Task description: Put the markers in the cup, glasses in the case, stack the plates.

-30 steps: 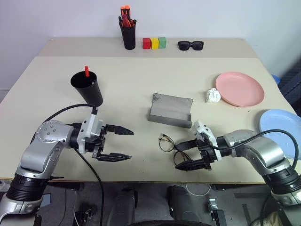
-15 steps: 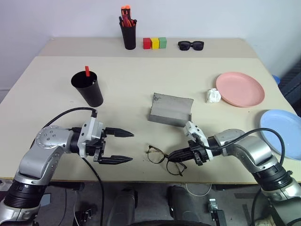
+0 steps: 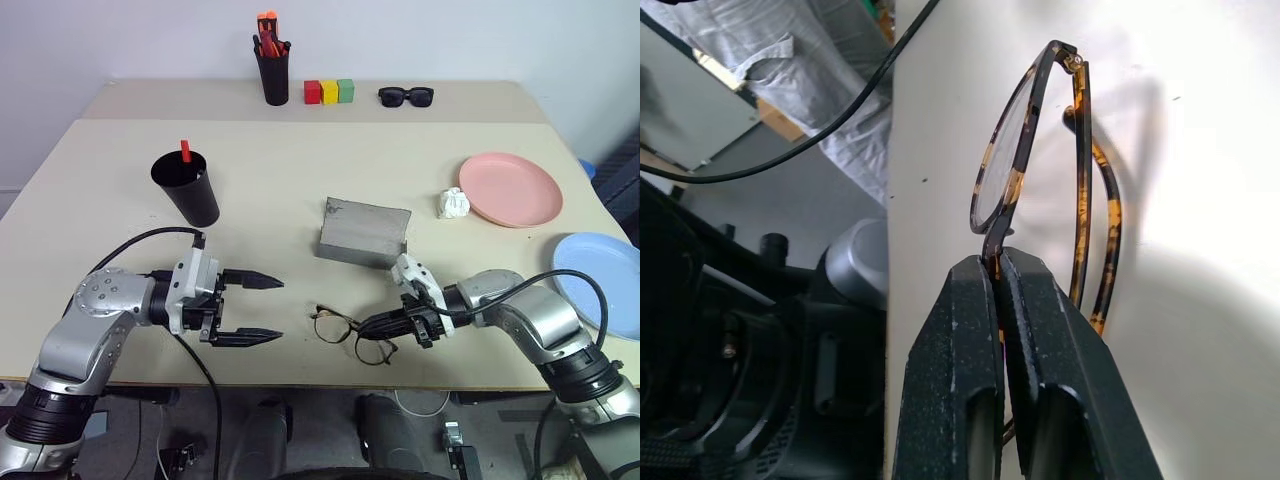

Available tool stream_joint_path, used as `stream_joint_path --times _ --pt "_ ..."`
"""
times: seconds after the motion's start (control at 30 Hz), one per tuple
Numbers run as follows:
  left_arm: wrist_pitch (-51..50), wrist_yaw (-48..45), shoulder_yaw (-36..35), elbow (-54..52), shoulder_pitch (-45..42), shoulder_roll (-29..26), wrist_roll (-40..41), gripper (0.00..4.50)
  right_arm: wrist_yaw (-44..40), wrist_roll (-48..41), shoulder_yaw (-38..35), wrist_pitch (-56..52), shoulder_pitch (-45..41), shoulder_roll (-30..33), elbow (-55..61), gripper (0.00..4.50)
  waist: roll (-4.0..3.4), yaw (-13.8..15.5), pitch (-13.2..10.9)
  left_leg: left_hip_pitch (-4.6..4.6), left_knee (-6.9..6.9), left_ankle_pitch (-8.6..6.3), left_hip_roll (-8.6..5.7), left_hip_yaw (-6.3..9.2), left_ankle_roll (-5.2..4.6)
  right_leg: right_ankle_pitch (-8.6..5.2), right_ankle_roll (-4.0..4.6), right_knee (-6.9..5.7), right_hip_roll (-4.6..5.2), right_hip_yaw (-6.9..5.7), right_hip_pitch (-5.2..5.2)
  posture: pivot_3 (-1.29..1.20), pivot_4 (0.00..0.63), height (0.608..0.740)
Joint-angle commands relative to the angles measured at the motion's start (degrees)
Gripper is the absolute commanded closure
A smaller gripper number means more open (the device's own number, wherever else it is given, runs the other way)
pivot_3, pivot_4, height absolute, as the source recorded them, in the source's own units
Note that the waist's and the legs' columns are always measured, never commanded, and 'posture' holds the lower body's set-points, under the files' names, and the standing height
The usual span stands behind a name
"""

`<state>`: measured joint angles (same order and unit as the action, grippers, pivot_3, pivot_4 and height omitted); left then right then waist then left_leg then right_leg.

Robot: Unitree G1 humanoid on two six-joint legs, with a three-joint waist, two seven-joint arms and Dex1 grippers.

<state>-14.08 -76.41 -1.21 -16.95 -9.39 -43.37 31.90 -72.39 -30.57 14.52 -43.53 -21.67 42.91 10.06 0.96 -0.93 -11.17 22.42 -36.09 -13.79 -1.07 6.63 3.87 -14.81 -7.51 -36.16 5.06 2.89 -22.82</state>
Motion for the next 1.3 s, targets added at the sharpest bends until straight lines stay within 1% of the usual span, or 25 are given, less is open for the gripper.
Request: stream_joint_path --times 0.03,0.13,0.23,0.43,0.5,0.67,0.8,1.03,1.3 --pt "1.17 0.15 -0.1 -0.31 -0.82 0.46 0.29 0.82 -1.3 -2.11 -5.52 3.9 0.03 1.0 2.86 4.44 0.0 0.01 0.0 0.0 0.0 0.0 0.0 0.0 0.0 0.0 -0.01 0.0 0.0 0.0 0.0 0.0 0.15 0.74" --pt "1.11 0.24 0.01 -0.28 -0.9 0.75 0.29 0.82 -1.32 -4.01 -8.89 5.72 -0.72 0.34 3.35 4.44 0.0 -0.08 0.0 0.0 0.01 0.0 0.0 0.0 0.0 0.01 -0.03 0.0 0.0 0.0 0.0 0.0 0.15 0.74" --pt "0.97 0.32 -0.03 -0.25 -0.9 0.96 0.5 0.82 -0.82 -4.23 -11.1 7.25 -4.57 0.12 2.23 4.44 -0.05 -0.29 -0.03 0.0 0.01 0.0 0.0 0.0 0.0 0.02 -0.03 0.0 -0.01 0.0 -0.01 0.0 0.15 0.74" --pt "0.77 0.97 -0.5 -0.29 -0.82 1.31 0.85 0.82 0.8 1.1 -10.25 14.88 -12.78 -2.69 -5.25 4.44 -0.06 -0.19 -0.04 0.0 0.08 0.0 0.01 -0.01 0.0 0.03 -0.03 0.02 -0.01 -0.01 -0.04 0.0 0.15 0.74" --pt "0.5 1.76 -1.58 -0.57 -0.29 1.4 1.48 0.82 1.43 6.36 -8.29 22.0 -17.21 -5.06 -12.41 4.44 -0.05 -0.21 -0.04 0.02 0.08 0.0 0.01 -0.01 0.0 0.03 -0.03 0.02 0.0 0.0 -0.05 0.0 0.15 0.74" --pt "-1.73 5.83 -4.85 -0.83 0.53 1.32 3.39 0.82 1.63 14.36 -5.6 35.1 -23.82 -9.76 -28.93 4.44 -0.07 -0.36 -0.06 0.0 0.12 0.0 0.01 -0.02 0.0 0.05 -0.05 0.01 -0.01 0.0 -0.09 0.0 0.15 0.74" --pt "-3.0 7.5 -6.8 -2.86 3.15 0.67 4.58 0.82 0.38 17.38 -5.06 41.4 -26.46 -11.67 -37.41 4.44 -0.08 -0.45 -0.06 0.04 0.18 0.0 0.01 -0.02 0.0 0.07 -0.07 -0.02 0.0 0.0 -0.19 0.0 0.15 0.74" --pt "-5.28 10.29 -9.83 -5.72 6.88 0.12 6.67 0.82 -3.08 20.43 -4.34 45.11 -28.4 -11.51 -43.86 4.44 -0.13 -0.51 -0.09 0.06 0.19 0.0 0.01 -0.02 0.01 0.07 -0.06 -0.06 -0.01 0.01 -0.24 0.0 0.15 0.74" --pt "-7.22 12.59 -13.2 -6.35 9.3 -0.24 8.46 0.82 -6.55 22.51 -4.48 45.29 -28.77 -10.12 -45.4 4.44 -0.14 -1.64 -0.1 0.06 0.2 0.0 0.01 -0.02 0.01 0.07 -0.06 -0.06 -0.01 0.01 -0.23 0.0 0.15 0.74"
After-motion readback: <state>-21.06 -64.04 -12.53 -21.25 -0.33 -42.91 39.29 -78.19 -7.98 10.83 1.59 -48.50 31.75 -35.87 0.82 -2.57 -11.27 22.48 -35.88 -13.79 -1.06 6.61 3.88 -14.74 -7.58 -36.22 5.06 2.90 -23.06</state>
